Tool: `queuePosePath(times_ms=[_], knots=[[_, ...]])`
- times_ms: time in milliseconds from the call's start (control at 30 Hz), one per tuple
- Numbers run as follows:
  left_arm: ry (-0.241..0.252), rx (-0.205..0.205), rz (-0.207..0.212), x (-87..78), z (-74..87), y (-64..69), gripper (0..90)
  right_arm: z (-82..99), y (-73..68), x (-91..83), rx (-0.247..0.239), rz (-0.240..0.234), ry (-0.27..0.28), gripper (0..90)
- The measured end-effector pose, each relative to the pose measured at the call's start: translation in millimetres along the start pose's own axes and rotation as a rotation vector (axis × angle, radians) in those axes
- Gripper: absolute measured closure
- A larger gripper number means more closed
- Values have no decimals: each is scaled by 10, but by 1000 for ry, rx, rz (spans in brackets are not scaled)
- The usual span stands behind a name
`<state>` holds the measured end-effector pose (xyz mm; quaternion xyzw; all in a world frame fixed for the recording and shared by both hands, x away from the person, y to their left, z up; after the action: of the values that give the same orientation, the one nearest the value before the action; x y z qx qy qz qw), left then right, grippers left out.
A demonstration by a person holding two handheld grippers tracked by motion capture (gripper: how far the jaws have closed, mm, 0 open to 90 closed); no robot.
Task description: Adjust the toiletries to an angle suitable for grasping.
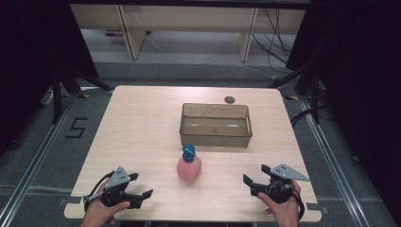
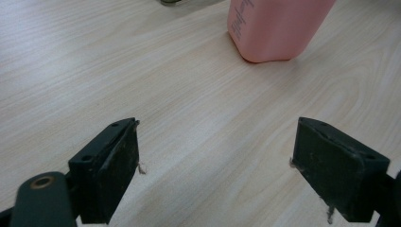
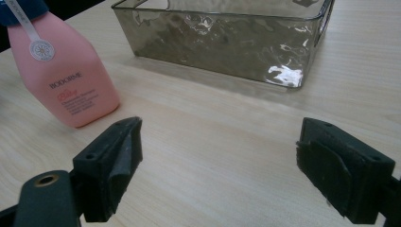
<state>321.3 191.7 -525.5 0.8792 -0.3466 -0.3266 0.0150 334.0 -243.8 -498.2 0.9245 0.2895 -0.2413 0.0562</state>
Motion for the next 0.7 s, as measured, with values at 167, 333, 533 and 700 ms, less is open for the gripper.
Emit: queuePosePath(times_ms=[167,333,533,700], knots=[[7,-5,-8,4,2,4,148,-17,-2,6,-25,-4,24,159],[-16,8,-13,-12,3,-9,148,-34,-46,9,-1,-21,31,160],[-14,4,-12,-12,5,-12,148,-76,-85,15,-20,-38,33,166],[-18,8,-9,-9,5,-13,148,-135,-154,24,-40,-65,47,172]])
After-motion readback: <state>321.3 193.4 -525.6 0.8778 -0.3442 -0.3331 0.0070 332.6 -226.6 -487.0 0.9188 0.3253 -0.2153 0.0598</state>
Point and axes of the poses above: each handheld gripper's, and its own axes: x roughly forward along the jaws, z roughly out of its underside, y roughly to its right, the point moved 4 cm from there along x, roughly forward along the jaws, and after that the axes turned 9 degrees about -x, right-handed, at the moved point
